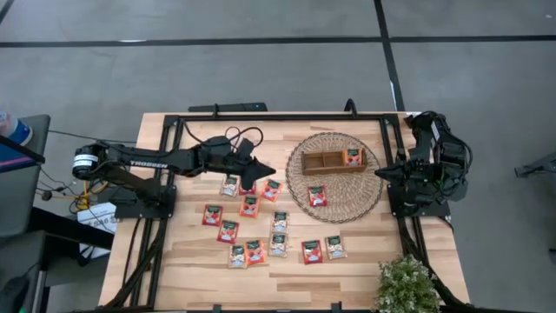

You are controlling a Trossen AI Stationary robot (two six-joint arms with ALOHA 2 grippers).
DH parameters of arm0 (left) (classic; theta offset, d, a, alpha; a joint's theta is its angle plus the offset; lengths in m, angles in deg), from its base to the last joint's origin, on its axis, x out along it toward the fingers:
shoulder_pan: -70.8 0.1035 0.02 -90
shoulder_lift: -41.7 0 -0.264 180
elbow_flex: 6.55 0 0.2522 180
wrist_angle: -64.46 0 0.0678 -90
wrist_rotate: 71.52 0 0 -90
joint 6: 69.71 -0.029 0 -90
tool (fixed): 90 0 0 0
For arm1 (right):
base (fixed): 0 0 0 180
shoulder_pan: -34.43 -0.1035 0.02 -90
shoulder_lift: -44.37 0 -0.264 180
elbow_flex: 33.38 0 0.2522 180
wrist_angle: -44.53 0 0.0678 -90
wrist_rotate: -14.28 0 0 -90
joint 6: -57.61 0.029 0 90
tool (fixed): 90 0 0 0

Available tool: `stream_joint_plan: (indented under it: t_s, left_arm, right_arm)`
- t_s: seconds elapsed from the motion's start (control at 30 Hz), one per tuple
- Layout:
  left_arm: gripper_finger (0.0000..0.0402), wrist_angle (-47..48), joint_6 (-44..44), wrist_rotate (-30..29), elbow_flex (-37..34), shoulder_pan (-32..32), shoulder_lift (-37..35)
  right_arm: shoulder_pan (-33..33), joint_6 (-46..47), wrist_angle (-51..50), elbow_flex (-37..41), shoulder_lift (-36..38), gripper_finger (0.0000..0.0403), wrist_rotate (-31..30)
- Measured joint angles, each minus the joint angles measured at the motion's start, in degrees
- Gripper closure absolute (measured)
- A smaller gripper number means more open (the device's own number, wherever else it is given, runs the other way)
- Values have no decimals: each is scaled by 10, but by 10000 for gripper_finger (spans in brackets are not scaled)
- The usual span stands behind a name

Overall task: Pick & Place Tea
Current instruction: Put the orange tea pack into the right compartment of the brown organizer

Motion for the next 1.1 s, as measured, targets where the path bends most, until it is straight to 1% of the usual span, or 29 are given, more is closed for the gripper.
stream_joint_plan:
  t_s: [0.33,0.43,0.5,0.53,0.6,0.7,0.77,0.83,0.93,1.1]
  left_arm:
    - [401,8,-21,0,10,0,1]
    - [401,-5,-8,-1,10,0,2]
    - [401,-2,-8,32,12,5,1]
    - [401,17,-17,49,20,7,1]
    - [401,90,-31,52,46,1,3]
    - [401,233,-53,7,113,-11,25]
    - [401,299,-68,-30,165,-16,45]
    - [401,343,-70,-53,214,-18,68]
    - [401,393,-62,-60,269,-19,111]
    - [401,439,4,-60,323,-21,180]
  right_arm:
    - [0,0,0,0,0,397,7]
    - [0,0,0,0,0,397,7]
    - [0,0,0,0,0,397,7]
    - [0,0,0,0,0,397,7]
    - [0,0,0,0,0,397,8]
    - [0,0,0,0,0,397,8]
    - [0,0,0,0,0,397,8]
    - [0,0,0,0,0,397,8]
    - [0,0,0,0,0,397,8]
    - [0,0,0,0,0,397,8]
